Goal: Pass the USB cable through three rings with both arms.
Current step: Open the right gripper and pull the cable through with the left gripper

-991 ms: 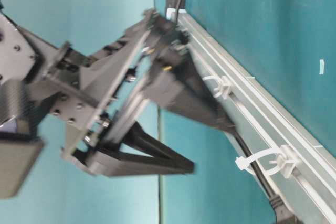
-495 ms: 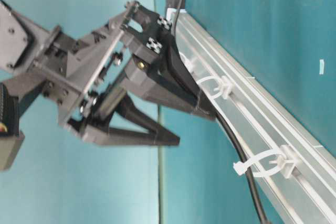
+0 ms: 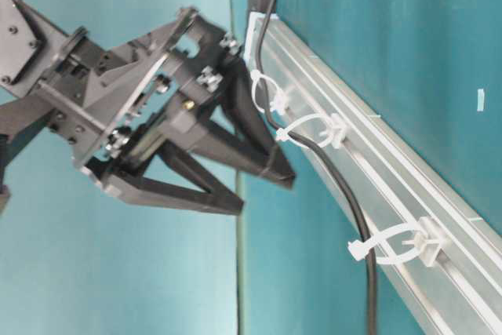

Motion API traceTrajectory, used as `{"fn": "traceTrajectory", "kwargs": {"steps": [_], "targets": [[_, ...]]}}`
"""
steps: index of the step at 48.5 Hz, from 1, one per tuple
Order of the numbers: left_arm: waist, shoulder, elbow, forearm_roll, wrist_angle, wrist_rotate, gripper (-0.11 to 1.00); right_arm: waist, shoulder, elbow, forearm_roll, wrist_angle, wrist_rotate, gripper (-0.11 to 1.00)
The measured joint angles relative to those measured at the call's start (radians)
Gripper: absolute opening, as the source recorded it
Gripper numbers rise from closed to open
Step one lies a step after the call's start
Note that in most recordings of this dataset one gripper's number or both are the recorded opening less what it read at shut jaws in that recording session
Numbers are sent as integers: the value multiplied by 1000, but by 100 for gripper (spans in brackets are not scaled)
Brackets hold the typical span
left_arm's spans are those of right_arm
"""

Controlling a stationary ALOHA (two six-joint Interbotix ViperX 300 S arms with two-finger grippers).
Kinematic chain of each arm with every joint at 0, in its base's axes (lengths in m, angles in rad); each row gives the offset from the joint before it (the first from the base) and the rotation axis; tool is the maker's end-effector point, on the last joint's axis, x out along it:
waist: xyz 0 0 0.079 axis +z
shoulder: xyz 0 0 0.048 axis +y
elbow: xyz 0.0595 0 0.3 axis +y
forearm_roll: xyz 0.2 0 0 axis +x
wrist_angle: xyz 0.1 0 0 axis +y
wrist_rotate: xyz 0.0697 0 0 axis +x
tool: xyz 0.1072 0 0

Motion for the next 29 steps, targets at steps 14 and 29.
{"fn": "traceTrajectory", "kwargs": {"steps": [14, 29], "targets": [[-8, -63, 2, 0, 84, 2, 11, -3, -5, 3, 2, -3, 3, 87], [-9, -64, 0, 0, 114, 2, 11, -2, -6, 5, 0, -6, 3, 87]]}}
